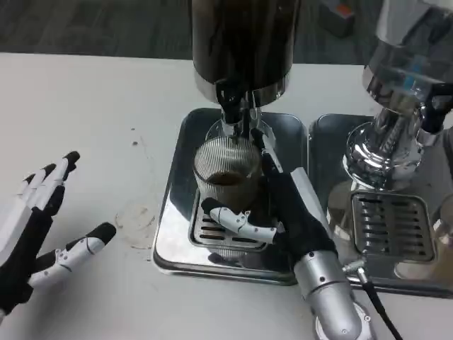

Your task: Grasp the cup under the faucet to collect the drink, then remove the cup.

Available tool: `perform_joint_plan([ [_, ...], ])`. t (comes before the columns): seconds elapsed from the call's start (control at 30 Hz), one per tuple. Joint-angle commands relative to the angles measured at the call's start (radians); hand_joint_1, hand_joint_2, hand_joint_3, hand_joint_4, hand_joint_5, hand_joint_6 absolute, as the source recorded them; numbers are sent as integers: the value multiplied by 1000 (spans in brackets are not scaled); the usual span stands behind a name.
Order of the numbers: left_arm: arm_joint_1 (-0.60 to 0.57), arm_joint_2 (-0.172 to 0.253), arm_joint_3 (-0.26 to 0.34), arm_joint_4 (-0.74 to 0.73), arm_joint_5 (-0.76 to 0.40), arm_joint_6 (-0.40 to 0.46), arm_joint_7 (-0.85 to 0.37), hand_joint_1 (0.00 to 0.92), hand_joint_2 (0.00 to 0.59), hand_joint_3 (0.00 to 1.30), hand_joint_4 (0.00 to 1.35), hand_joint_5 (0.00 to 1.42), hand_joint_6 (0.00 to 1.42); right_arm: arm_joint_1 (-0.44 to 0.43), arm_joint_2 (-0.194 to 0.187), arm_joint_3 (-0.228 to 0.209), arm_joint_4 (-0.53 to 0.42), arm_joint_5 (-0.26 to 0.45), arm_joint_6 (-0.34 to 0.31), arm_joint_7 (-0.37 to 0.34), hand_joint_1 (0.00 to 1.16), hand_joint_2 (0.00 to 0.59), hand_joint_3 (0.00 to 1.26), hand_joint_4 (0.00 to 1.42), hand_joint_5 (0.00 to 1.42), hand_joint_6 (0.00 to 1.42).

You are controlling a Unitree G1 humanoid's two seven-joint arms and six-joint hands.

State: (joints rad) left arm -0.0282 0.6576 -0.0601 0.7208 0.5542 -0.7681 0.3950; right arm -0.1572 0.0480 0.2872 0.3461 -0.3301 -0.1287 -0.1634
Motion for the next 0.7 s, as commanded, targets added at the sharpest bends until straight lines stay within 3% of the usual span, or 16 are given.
perform_joint_plan([
  [0.03,15,-7,-9,-7,-8,9,-8,0,166,0,0,10,0,-11,6,10,7,-12,13,3,897,197,0,41,61,145],
  [0.43,32,-8,-6,-25,-12,18,-11,0,173,0,0,11,0,-37,29,-5,53,14,3,-13,925,200,0,143,155,234],
  [0.7,35,-9,-8,-32,-12,20,-14,0,174,0,0,11,0,-36,32,-1,63,3,7,-41,946,224,118,269,257,329],
])
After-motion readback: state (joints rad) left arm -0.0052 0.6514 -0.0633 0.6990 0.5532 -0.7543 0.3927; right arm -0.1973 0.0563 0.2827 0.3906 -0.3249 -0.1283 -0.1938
